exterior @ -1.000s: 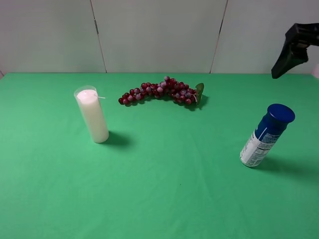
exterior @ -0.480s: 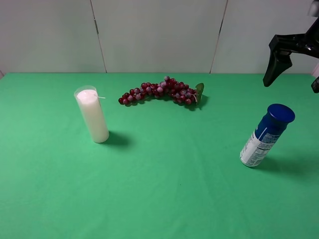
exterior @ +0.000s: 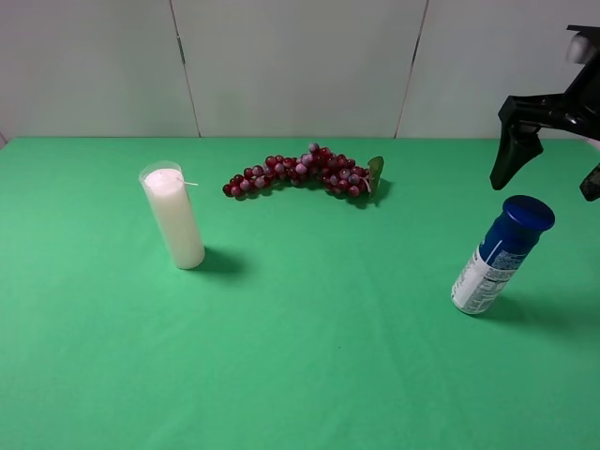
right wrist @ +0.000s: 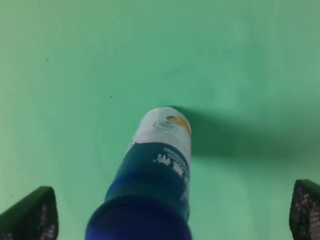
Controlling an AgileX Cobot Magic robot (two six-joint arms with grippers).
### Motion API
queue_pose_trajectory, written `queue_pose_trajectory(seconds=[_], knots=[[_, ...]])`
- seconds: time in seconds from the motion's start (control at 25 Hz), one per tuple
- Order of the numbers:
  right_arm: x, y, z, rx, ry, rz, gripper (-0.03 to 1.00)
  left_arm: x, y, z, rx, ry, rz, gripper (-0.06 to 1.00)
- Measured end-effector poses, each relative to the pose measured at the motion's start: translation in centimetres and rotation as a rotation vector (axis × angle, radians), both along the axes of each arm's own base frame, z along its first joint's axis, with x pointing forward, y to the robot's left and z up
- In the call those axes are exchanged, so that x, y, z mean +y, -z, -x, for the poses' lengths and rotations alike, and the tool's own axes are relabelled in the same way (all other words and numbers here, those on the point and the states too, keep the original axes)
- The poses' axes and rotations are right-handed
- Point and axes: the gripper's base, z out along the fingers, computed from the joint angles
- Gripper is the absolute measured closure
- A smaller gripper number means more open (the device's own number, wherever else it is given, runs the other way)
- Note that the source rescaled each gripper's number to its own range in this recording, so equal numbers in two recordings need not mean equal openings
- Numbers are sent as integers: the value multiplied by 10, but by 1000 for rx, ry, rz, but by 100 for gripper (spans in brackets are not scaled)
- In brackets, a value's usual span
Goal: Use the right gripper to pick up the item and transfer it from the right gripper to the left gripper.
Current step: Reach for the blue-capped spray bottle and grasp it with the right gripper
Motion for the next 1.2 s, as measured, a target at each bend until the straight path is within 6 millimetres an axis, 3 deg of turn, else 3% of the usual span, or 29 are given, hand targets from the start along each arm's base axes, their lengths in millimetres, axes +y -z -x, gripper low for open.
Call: queue_pose_trajectory(seconds=[0.24,0.92,1.2], knots=[[5,5,1,-2,-16,-1,-3,0,0,0,0,0,0,36],[10,53,19,92,-14,-20,-3,0,0,0,0,0,0,36],[10,56,18,74,-3,-24,-3,0,0,0,0,0,0,36]])
